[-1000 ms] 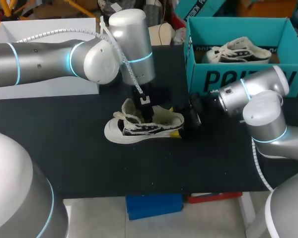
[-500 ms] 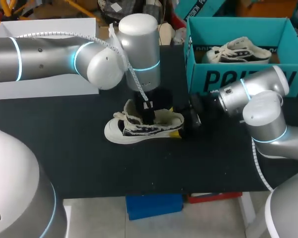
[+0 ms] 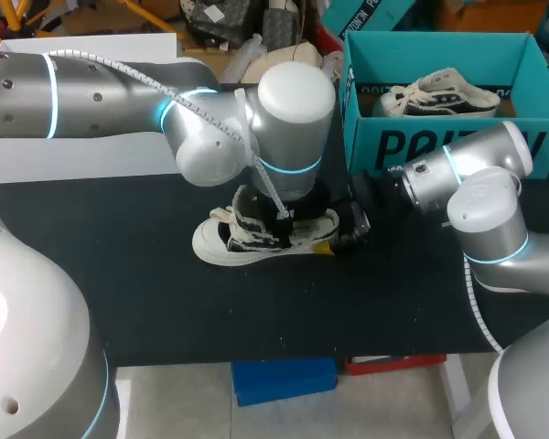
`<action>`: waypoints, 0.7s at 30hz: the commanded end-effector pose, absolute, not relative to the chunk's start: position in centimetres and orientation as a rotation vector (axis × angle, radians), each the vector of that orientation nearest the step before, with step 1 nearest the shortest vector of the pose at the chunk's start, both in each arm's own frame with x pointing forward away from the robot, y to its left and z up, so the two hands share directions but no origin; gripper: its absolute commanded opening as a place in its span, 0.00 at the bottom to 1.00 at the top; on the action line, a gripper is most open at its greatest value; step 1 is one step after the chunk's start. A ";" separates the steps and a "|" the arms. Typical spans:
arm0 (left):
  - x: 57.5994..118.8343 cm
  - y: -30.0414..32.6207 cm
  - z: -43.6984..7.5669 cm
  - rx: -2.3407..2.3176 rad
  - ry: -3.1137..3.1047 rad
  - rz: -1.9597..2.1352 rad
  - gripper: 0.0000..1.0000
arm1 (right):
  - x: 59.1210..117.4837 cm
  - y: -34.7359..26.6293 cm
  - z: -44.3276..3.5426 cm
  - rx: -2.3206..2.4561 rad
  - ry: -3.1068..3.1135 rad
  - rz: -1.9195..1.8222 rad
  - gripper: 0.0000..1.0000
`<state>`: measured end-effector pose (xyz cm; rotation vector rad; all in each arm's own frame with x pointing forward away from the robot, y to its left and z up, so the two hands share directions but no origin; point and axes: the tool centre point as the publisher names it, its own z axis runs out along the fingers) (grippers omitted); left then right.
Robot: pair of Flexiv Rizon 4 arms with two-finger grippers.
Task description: Take the shoe out of the shoebox, open the shoe tongue, remove and reinsert the insole, then place the shoe into the shoebox
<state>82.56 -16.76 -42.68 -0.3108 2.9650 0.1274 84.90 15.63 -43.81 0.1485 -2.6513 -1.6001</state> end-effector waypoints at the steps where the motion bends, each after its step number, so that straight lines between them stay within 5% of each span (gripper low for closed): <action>1: 82.8 -16.9 -47.6 -0.300 2.789 0.177 0.42 | 85.1 15.6 -43.9 0.146 -2.651 -1.599 0.00; 10: 85.3 -15.0 -47.9 -0.364 2.607 0.144 0.33 | 85.1 15.6 -43.9 0.146 -2.651 -1.599 0.00; 15: 86.0 -14.4 -47.2 -0.403 2.538 0.099 0.39 | 85.1 15.6 -43.9 0.146 -2.651 -1.599 0.00; 21: 86.2 -14.3 -47.0 -0.435 2.521 0.045 0.33 | 85.1 15.6 -43.9 0.146 -2.651 -1.599 0.00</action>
